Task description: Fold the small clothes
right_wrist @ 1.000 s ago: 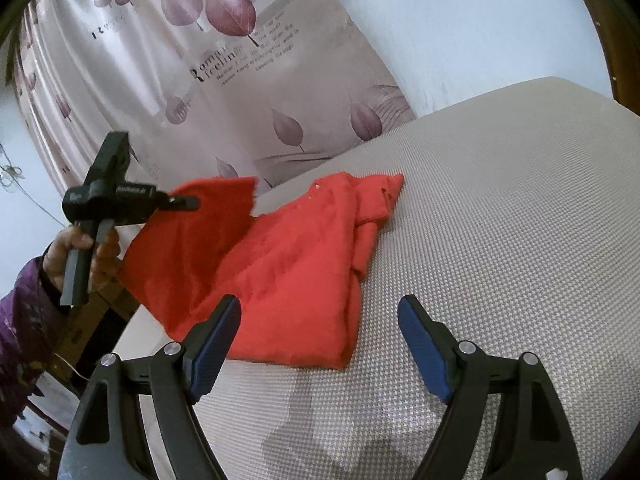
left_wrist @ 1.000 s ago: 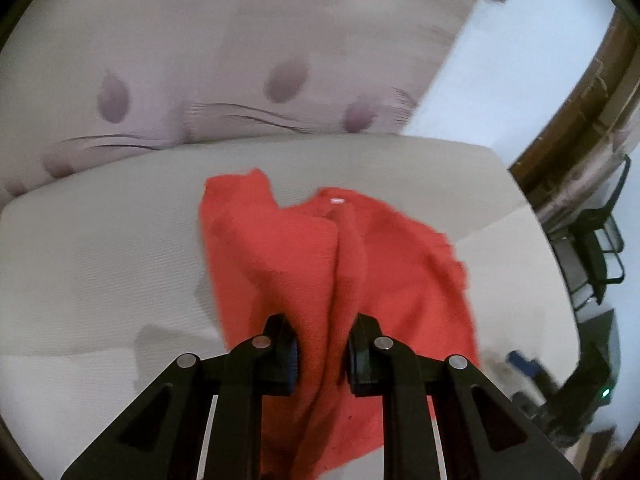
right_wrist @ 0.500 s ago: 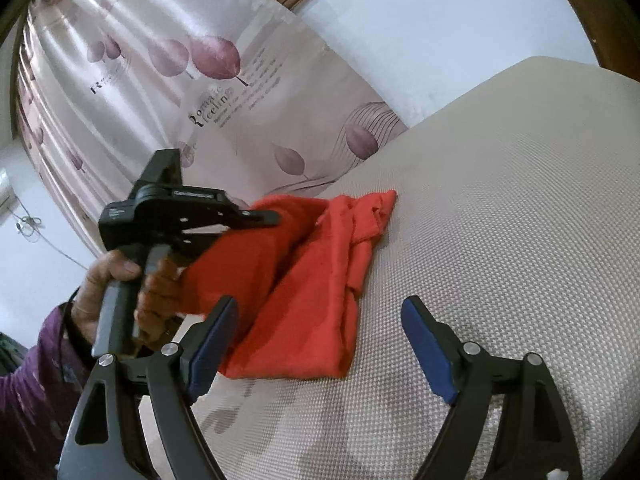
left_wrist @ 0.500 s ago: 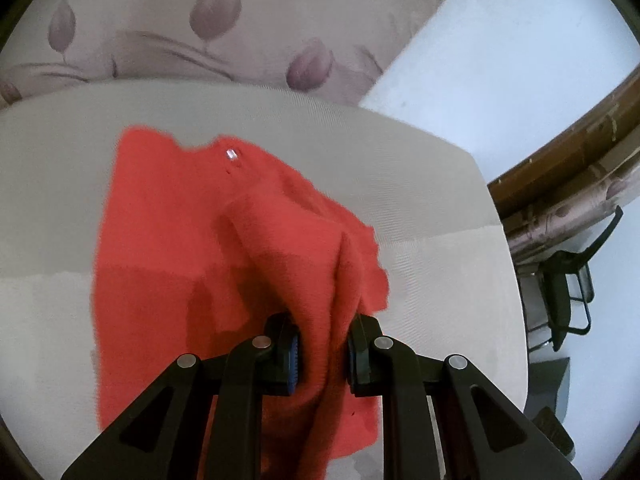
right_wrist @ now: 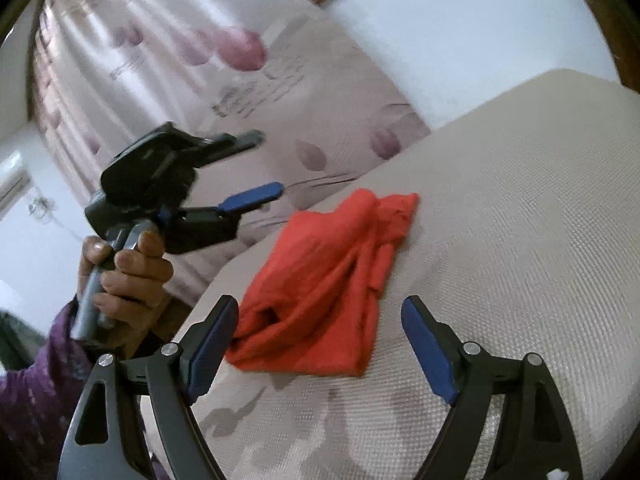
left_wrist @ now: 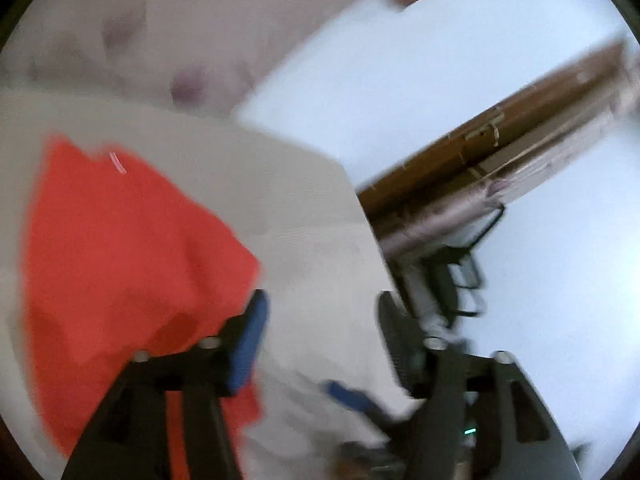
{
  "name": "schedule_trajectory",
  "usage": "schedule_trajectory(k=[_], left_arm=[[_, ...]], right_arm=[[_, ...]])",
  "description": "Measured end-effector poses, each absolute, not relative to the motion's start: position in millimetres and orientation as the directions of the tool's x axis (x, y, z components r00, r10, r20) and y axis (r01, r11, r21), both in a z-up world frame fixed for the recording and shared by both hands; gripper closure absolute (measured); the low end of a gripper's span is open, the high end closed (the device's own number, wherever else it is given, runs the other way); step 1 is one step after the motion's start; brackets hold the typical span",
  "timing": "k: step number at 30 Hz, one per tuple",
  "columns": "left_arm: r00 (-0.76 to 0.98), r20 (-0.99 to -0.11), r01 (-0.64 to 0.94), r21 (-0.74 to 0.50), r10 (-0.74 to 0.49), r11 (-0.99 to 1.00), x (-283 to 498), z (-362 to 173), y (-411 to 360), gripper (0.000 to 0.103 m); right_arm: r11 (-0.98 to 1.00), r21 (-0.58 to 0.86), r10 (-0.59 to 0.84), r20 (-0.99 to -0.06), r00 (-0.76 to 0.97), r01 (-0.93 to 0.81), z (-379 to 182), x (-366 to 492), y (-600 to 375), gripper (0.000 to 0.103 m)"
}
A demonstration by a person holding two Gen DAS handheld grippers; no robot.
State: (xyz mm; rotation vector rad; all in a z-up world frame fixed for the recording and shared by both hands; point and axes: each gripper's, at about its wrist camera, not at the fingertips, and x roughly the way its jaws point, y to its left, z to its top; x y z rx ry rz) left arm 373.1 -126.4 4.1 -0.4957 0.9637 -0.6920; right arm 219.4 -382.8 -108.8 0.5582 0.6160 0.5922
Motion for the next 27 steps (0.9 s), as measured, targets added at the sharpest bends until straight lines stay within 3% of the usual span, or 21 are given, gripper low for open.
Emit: schedule_trajectory(k=[3,10,15,16,18,19,22,27], left_arm=[[0.498,-0.618,0.352,-0.497,-0.608,0.793,339,-8,-110,0.035],[0.556,-0.543,0.497,-0.390,-0.629,0.775,260,-59,-115,0.035],[0.543,-0.577,0.537,-0.319,-0.610,0.781,246,-85,-142,0.035],[0.529,-0.585,0.547,-0.319,-0.614,0.774,246,-89,-147,0.035],[0.513,-0.596,0.555,-0.319,-0.618,0.768,245,-93,-151,0.035],[0.509,-0.582,0.557,-0.340,-0.635,0.758,246,-93,-149,0.035],[0.511,-0.549,0.543,-0.390,-0.662,0.743,249,-92,-140,0.035],[0.473,-0.519,0.473,-0.532,-0.712,0.703,269,-94,-135,0.035]], right_arm=[[0.672,0.631,0.696,-0.360,0.622,-0.387,-94,231,-381,0.021],[0.626,0.713,0.744,-0.425,0.515,-0.316,-98,320,-377,0.021],[0.629,0.732,0.746,-0.473,0.469,-0.263,-112,367,-361,0.022],[0.633,0.731,0.746,-0.487,0.454,-0.255,-116,374,-357,0.027],[0.666,0.706,0.727,-0.542,0.421,-0.241,-123,386,-346,0.060],[0.682,0.690,0.718,-0.569,0.401,-0.241,-125,391,-340,0.088],[0.714,0.639,0.695,-0.598,0.400,-0.285,-117,394,-325,0.094],[0.738,0.558,0.675,-0.604,0.424,-0.380,-84,409,-305,0.096]])
